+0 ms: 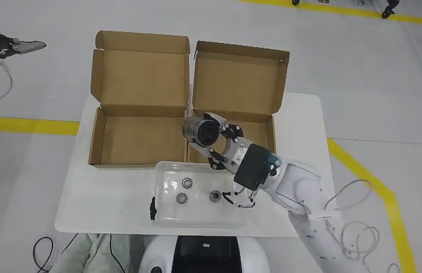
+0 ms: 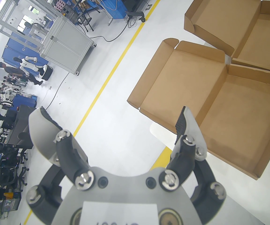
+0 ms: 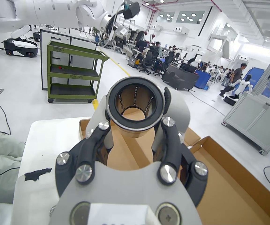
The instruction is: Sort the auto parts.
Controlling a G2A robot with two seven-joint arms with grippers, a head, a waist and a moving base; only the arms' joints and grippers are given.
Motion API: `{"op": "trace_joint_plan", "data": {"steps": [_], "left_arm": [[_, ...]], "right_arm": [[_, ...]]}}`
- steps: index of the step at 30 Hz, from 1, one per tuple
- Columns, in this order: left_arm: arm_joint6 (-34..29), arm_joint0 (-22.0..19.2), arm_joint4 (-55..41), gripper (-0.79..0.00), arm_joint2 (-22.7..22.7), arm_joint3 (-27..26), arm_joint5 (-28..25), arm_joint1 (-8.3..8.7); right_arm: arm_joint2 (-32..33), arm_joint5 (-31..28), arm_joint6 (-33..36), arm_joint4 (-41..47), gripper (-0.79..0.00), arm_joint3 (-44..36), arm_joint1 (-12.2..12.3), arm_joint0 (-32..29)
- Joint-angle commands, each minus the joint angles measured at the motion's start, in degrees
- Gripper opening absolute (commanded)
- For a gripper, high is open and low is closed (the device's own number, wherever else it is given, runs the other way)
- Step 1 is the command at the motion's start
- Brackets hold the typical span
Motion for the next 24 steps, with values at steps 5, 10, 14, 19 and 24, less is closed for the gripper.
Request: {"op": "trace_joint_plan", "data": {"steps": [5,10,14,19,24], "left_arm": [[0.00,0.00,0.00,0.000,0.00,0.00,0.00,0.00],[0.00,0.00,0.00,0.000,0.00,0.00,0.00,0.00],[0.00,0.00,0.00,0.000,0.00,0.00,0.00,0.00],[0.00,0.00,0.00,0.000,0.00,0.00,0.00,0.00],[0.00,0.00,0.00,0.000,0.00,0.00,0.00,0.00]], "right_arm": [[-0.58,2.48,3.48,-1.53,-0.785,2.45,0.11,-1.25],[-1.53,4.53,7.16,-2.58,-0.785,4.02,0.08,-1.74],[-2.05,6.77,11.01,-4.05,-0.785,4.95,0.06,-2.05],[-2.33,9.08,14.71,-4.19,-0.785,6.56,0.01,-2.47],[-2.62,9.40,17.10,-3.10,-0.785,8.66,-0.12,-1.62]]}}
